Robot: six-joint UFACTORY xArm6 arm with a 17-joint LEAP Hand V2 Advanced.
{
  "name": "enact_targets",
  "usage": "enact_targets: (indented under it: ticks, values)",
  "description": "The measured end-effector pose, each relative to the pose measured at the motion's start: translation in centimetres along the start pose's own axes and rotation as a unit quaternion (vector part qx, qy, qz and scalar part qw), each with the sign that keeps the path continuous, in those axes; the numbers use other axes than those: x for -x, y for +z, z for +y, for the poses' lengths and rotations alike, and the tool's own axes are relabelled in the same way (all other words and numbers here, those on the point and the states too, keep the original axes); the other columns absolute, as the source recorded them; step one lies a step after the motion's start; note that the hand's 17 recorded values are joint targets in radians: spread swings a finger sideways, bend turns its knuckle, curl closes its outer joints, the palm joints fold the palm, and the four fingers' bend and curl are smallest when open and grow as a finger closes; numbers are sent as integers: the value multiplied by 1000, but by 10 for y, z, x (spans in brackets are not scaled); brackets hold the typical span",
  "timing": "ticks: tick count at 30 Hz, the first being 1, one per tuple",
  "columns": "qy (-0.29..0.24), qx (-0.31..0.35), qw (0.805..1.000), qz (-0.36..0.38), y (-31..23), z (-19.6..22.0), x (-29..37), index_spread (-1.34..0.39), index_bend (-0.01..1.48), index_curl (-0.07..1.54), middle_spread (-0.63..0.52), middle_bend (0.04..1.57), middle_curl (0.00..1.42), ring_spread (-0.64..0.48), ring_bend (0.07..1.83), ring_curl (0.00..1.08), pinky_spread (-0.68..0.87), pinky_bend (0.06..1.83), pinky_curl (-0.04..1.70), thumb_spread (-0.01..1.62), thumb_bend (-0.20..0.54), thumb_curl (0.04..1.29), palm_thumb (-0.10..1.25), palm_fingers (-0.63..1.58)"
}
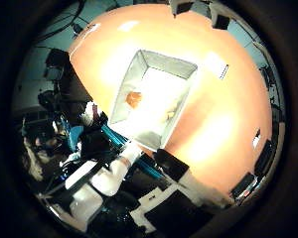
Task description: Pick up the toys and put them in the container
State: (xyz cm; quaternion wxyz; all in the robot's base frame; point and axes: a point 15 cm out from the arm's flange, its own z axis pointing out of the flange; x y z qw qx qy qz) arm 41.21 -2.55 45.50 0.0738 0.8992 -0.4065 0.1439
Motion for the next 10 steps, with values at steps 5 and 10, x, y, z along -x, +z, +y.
enact_targets:
  ticks: [5,10]
  values:
    - [1,-5,1000,-3,-2,-1,2,-463,157,308,-103,304,354,70,537,283,370,816,290,965,-27,288,596,49]
    - [6,-4,1000,-29,0,2,12,-457,165,290,-103,285,346,59,509,265,367,749,253,975,-27,291,600,95]
